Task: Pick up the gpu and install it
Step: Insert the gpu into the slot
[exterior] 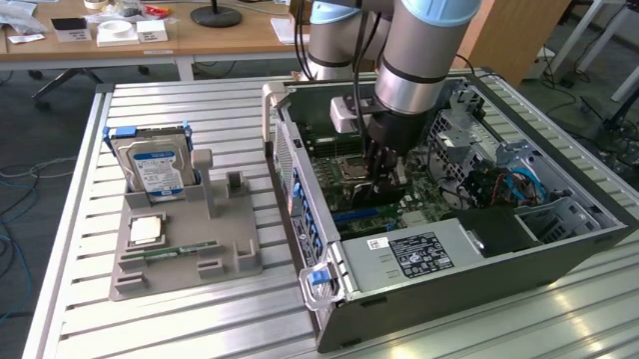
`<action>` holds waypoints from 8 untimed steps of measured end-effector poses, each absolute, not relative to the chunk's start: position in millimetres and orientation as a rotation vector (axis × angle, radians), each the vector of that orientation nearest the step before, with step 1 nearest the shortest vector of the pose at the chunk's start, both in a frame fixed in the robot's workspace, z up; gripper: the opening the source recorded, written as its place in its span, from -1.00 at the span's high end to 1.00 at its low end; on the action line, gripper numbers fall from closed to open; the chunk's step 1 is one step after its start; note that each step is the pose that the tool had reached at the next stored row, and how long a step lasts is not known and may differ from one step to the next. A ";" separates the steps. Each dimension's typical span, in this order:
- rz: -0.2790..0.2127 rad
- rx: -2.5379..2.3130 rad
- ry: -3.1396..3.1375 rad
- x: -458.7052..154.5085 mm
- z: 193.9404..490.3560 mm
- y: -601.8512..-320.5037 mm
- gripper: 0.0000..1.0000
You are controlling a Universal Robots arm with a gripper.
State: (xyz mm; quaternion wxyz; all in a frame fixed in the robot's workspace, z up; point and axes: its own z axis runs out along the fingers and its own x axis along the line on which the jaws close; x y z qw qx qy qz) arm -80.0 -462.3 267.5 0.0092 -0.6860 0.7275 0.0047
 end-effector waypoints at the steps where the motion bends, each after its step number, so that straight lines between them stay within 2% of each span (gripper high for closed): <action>1: 0.015 -2.142 2.272 -80.1 267.0 -462.3 0.47; 8: 0.014 -2.142 2.272 -82.2 264.8 -462.3 0.47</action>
